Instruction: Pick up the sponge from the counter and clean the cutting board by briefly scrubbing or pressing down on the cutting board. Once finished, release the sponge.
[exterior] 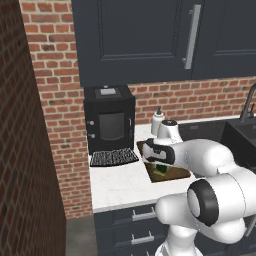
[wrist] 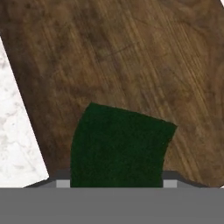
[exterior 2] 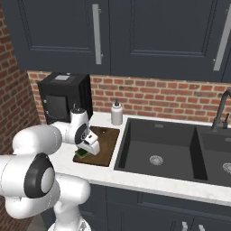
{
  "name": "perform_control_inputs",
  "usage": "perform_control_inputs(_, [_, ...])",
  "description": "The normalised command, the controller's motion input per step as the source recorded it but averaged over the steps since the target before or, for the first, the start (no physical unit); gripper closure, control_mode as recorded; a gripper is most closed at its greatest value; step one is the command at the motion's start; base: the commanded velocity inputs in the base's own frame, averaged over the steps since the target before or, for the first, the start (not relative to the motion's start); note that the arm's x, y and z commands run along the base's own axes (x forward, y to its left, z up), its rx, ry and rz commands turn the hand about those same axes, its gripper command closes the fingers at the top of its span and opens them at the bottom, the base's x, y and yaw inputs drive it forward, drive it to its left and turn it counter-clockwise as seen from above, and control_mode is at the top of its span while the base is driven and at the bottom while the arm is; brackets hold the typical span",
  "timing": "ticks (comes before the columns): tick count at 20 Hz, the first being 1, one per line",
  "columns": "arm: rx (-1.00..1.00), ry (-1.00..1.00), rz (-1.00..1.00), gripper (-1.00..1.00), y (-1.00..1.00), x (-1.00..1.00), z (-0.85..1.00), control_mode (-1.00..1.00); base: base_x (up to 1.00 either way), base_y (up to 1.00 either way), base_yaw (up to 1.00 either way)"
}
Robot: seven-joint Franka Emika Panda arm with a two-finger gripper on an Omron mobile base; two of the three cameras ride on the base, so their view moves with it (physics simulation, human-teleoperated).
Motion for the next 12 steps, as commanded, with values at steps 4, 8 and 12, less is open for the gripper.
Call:
perform_control_inputs(4, [0.00,0.00,0.00,1.00,0.00,0.00,-0.35,-1.00,0.00,0.00,0.00])
perform_control_inputs(8, [0.00,0.00,0.00,1.00,0.00,0.00,-0.36,-1.00,0.00,0.00,0.00])
perform_control_inputs(12, [0.00,-0.02,0.00,1.00,-0.11,0.05,-0.05,-1.00,0.00,0.00,0.00])
